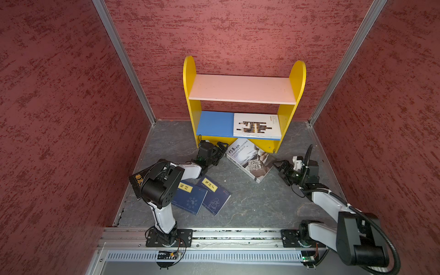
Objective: Stacking books/files
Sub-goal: Rotate the book at the center of the table.
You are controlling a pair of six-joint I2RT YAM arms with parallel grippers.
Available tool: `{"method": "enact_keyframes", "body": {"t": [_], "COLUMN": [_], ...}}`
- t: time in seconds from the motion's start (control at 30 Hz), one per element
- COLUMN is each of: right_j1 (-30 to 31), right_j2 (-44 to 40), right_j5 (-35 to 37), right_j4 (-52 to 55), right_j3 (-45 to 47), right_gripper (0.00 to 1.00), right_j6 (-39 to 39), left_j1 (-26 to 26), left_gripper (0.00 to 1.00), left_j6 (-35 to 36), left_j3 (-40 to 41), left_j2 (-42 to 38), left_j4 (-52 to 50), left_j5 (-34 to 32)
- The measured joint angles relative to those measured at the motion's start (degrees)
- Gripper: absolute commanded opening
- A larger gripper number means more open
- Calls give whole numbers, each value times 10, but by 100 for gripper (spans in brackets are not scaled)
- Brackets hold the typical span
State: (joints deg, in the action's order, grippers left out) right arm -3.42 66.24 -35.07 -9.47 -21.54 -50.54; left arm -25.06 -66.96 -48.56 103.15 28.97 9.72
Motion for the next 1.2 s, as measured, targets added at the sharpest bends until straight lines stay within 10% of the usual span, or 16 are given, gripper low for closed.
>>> {"method": "enact_keyframes", "body": {"t": [0.67, 1.2], "right_j1": [10, 28], "right_j2": [30, 51], "right_j5": [-6, -7], "right_j4": [26, 42], "right_j3": [11, -16], "right_gripper": [96, 95], "right_j6": [-87, -110], "left_j1": [56, 66], "left_gripper": [99, 99], "left_j6": [202, 180], "left_j3": [-85, -47], "left_j2": [65, 124], "left_j4": [-83, 104], "left_j5": [192, 198]}}
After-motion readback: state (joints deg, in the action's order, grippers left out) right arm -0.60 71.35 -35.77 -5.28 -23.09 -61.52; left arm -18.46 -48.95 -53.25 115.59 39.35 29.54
